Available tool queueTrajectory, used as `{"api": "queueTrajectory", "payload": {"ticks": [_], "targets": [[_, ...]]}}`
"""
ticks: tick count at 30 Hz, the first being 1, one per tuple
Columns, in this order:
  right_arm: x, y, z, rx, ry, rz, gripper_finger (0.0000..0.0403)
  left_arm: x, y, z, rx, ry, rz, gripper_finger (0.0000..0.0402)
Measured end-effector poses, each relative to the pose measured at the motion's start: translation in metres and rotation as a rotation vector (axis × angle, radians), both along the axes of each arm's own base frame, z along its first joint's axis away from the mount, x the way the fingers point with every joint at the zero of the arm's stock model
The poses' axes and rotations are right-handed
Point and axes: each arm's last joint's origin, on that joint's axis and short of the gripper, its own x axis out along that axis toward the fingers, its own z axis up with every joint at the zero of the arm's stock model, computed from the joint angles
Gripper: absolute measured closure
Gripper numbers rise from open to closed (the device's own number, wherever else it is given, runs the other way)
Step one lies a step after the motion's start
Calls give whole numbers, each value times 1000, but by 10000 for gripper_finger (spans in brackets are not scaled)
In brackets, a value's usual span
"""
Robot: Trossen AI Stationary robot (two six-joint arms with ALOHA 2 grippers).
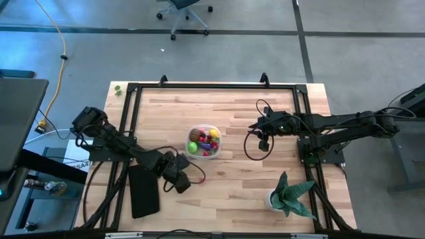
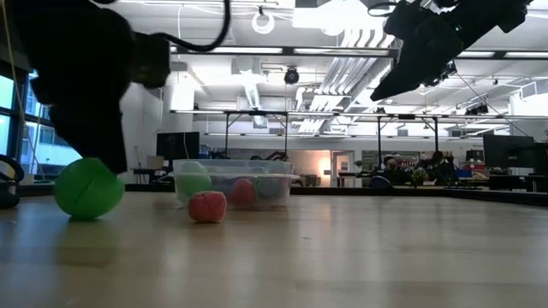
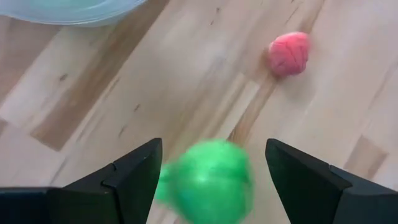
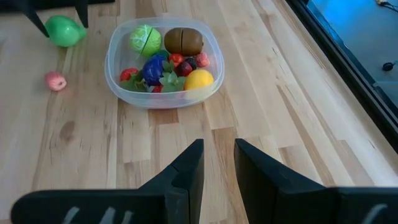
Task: Pick and placing Produce into tupperware
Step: Put the pear into the transparent bin
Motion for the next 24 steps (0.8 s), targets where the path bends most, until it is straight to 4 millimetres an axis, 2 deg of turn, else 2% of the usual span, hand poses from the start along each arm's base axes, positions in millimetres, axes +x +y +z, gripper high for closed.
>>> {"api": "queueTrajectory", "payload": {"ticks": [4, 9, 16, 24], "targets": [[0, 0, 0, 0, 1, 0, 324, -9, -8, 2, 70, 7, -18, 122], [0, 0, 0, 0, 0, 0, 324, -16, -18, 3, 141, -10, -22, 94], [0, 0, 0, 0, 0, 0, 324, -16, -16, 3, 161, -2, -17, 55], [0, 0, 0, 0, 0, 0, 324, -16, -16, 2, 167, -7, -16, 41]]}}
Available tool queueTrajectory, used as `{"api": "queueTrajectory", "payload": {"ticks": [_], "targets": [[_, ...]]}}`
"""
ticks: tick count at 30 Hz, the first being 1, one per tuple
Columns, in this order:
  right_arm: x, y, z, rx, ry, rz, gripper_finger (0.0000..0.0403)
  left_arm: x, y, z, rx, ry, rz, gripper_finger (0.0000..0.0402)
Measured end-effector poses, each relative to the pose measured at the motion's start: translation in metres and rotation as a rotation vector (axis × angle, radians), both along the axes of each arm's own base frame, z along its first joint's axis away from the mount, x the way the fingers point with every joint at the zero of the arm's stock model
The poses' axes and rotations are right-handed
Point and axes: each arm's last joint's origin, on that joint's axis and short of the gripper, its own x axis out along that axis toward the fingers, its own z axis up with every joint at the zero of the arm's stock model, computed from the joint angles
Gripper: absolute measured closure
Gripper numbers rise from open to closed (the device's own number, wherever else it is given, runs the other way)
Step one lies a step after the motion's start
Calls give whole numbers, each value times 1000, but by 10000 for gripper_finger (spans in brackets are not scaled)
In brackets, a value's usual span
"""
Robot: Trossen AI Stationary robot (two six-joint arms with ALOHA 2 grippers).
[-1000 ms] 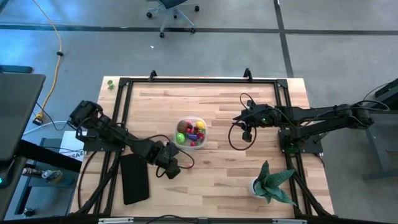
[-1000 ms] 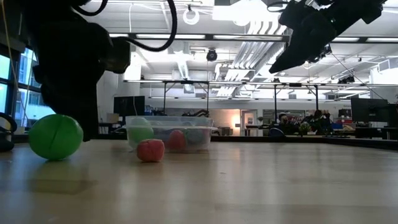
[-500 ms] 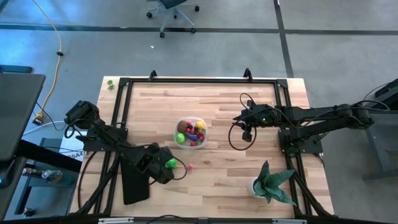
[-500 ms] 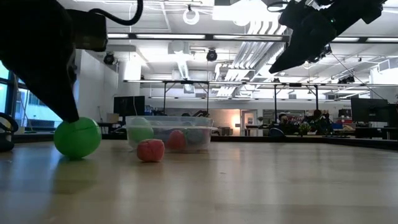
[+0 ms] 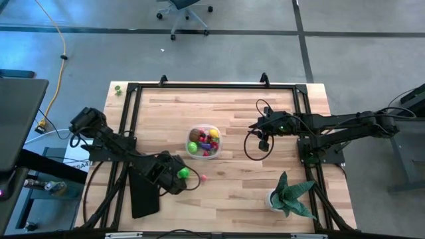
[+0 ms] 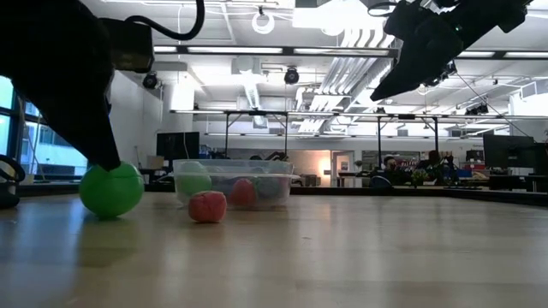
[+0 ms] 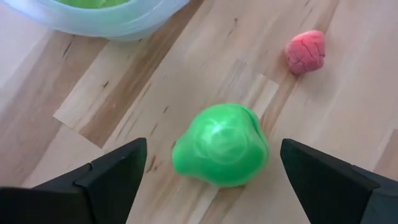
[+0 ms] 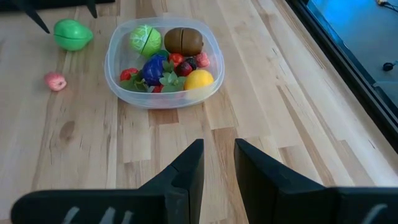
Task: Pick and placing Produce into tupperware
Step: Put the pear into the transparent bin
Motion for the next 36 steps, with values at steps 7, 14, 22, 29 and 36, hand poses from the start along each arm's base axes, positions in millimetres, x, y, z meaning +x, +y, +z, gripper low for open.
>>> {"api": "queueTrajectory", "payload": {"ticks": [7, 14, 22, 29, 36], "targets": [[0, 0, 0, 0, 0, 0, 324, 5, -2, -10, 1, -7, 29, 41], [0, 0, 0, 0, 0, 0, 324, 14, 9, -17, -7, -3, 75, 41], [0, 0, 0, 0, 0, 0, 324, 19, 19, -22, -32, 32, 81, 41], [0, 0, 0, 0, 0, 0, 324, 20, 21, -21, 11, 22, 68, 41], [0, 0, 0, 0, 0, 0, 324, 23, 25, -24, 30, 36, 38, 41]]}}
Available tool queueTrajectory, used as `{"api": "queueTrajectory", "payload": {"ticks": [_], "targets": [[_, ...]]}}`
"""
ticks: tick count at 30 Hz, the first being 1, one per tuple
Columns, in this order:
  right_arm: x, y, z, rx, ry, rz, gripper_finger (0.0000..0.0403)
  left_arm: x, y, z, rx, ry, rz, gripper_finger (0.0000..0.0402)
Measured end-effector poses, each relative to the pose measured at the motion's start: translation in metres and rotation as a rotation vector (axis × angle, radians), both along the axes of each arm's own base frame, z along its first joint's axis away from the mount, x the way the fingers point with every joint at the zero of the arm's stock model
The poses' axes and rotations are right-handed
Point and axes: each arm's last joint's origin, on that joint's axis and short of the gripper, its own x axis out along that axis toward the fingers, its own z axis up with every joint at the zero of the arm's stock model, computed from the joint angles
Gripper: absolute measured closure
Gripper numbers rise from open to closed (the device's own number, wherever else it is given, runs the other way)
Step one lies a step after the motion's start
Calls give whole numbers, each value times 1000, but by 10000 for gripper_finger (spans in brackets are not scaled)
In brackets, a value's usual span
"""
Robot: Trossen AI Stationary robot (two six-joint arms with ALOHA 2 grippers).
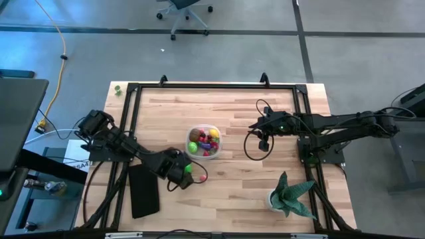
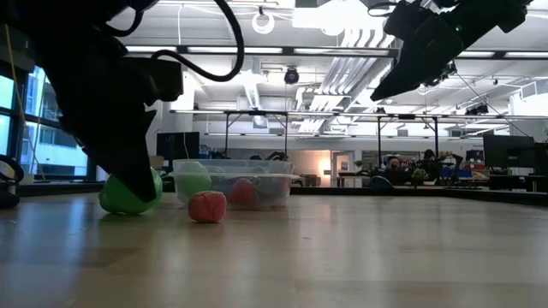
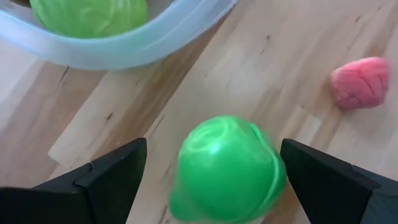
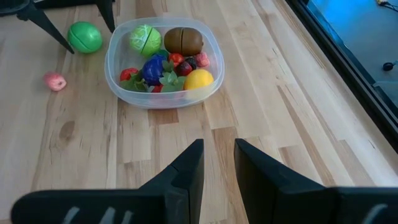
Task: Pick and placing Produce into tupperware
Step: Put the pear into the transparent bin
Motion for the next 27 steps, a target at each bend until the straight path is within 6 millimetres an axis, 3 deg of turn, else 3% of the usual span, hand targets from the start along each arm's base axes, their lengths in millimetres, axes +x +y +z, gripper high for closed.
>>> {"api": "queueTrajectory", "payload": {"ticks": [11, 27], "targets": [[0, 0, 0, 0, 1, 0, 324, -4, 2, -7, -18, 1, -7, 44], [0, 0, 0, 0, 0, 0, 324, -6, 3, -10, -19, -7, 5, 101]]}}
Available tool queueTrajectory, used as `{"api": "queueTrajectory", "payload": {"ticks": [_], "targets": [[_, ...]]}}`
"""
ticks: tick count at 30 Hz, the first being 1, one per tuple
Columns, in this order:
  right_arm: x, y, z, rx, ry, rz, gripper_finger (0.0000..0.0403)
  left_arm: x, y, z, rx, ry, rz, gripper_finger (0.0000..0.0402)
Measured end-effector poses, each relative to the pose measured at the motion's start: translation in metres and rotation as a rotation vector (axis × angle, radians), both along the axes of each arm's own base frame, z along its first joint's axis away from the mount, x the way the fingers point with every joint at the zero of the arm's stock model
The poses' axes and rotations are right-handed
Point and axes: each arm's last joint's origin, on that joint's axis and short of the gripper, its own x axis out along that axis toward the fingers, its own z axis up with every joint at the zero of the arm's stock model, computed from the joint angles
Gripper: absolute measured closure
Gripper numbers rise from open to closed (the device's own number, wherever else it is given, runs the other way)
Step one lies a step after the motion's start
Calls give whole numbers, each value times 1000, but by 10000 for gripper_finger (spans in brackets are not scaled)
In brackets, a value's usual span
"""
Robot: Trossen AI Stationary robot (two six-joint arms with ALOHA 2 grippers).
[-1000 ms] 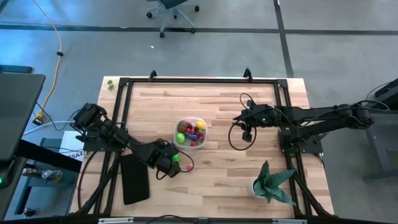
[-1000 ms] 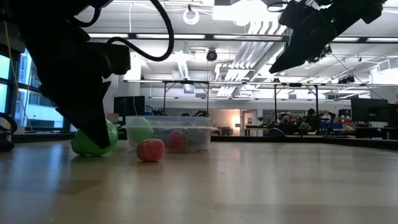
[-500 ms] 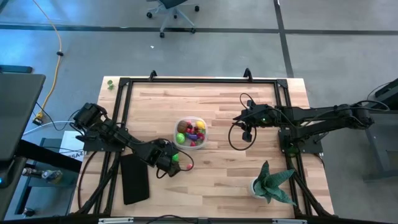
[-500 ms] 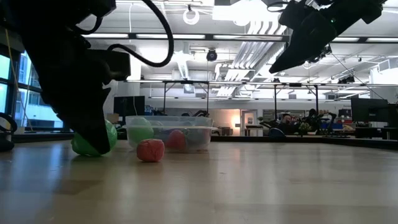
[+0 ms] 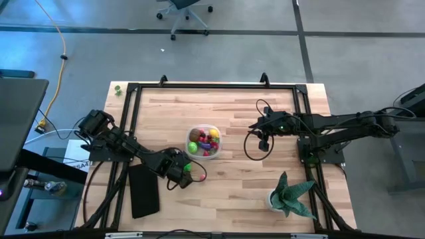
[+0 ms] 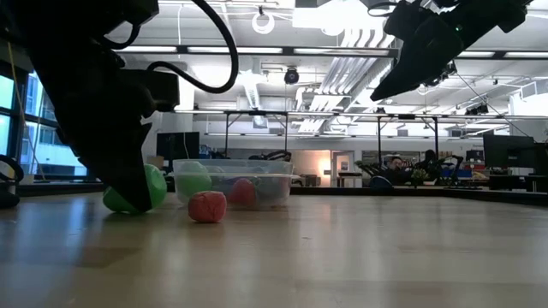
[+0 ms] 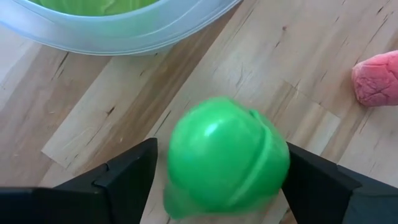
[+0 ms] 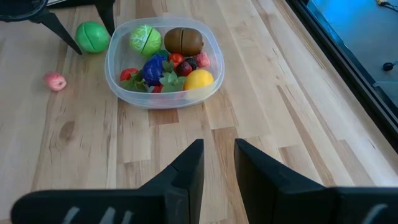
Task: Pick and placing Produce into tupperware
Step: Put the pear into the transparent bin
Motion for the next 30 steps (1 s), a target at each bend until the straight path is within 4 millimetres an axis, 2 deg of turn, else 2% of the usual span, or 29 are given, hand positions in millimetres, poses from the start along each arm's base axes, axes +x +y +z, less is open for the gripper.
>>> {"api": "queueTrajectory", "payload": {"ticks": [30], "targets": [[0, 0, 0, 0, 0, 0, 324, 0, 0, 0, 20, -7, 6, 168]]}}
